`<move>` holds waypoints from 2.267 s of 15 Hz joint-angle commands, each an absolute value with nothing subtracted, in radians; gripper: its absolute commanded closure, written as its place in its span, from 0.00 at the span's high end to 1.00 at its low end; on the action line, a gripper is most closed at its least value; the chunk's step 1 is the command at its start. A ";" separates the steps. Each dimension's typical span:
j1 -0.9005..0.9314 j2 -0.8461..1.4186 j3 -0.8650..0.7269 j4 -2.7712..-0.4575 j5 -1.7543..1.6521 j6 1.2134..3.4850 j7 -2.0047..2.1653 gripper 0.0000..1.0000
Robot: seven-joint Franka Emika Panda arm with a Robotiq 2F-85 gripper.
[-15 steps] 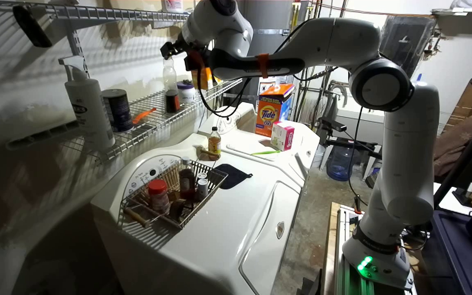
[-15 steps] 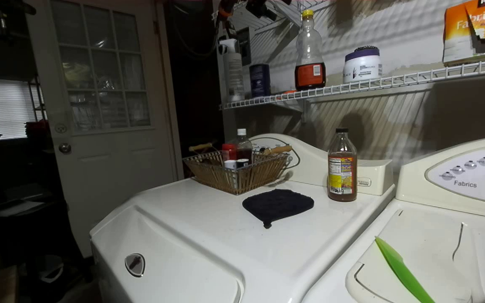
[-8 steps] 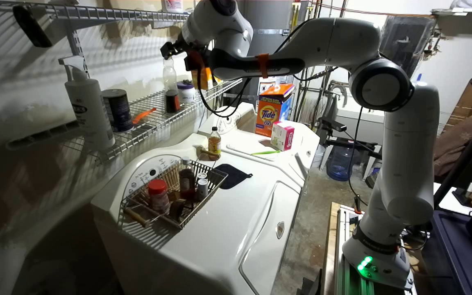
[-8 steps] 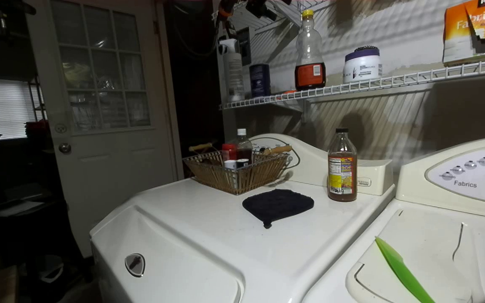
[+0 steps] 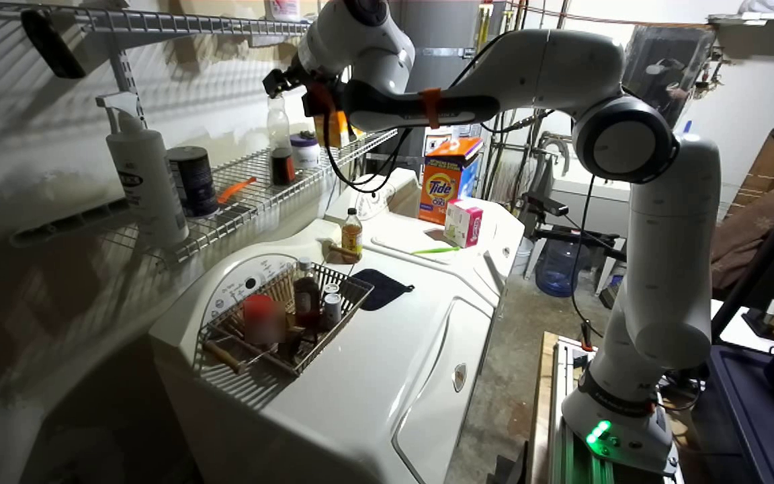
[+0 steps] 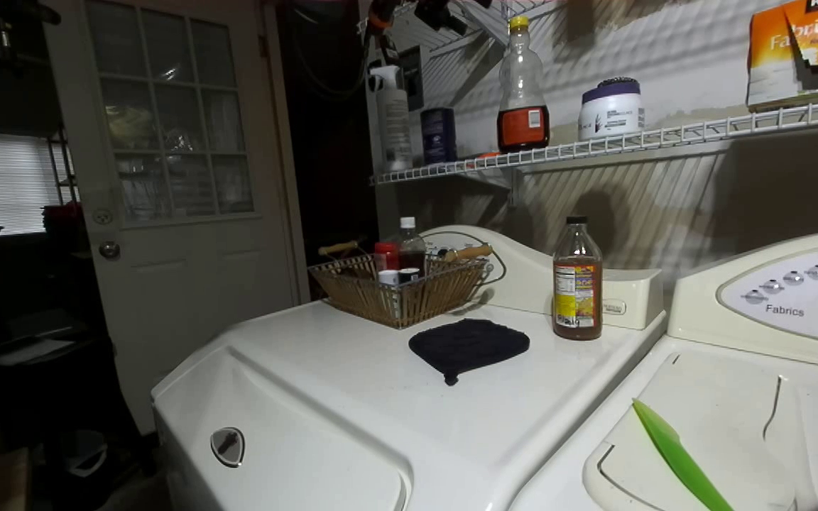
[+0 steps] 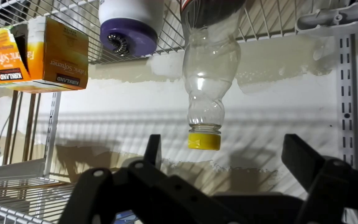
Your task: Remove the transparent bottle from the bottom shelf
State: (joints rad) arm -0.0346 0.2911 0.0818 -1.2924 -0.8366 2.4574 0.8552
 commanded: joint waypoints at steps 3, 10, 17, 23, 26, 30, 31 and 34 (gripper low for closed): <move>-0.035 0.291 0.082 -1.292 -0.837 2.457 0.855 1.00; -0.034 0.292 0.081 -1.292 -0.837 2.457 0.855 1.00; -0.034 0.292 0.081 -1.292 -0.837 2.457 0.855 1.00; -0.026 0.315 0.071 -1.276 -0.866 2.474 0.894 1.00; -0.015 0.343 0.057 -1.260 -0.912 2.496 0.955 1.00; 0.011 0.391 0.025 -1.206 -1.024 2.522 1.101 1.00; 0.019 0.407 0.012 -1.184 -1.062 2.529 1.143 1.00; 0.036 0.449 -0.013 -1.125 -1.135 2.525 1.226 1.00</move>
State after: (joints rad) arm 0.0085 0.3807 0.0239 -1.2249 -1.0480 2.5132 1.1285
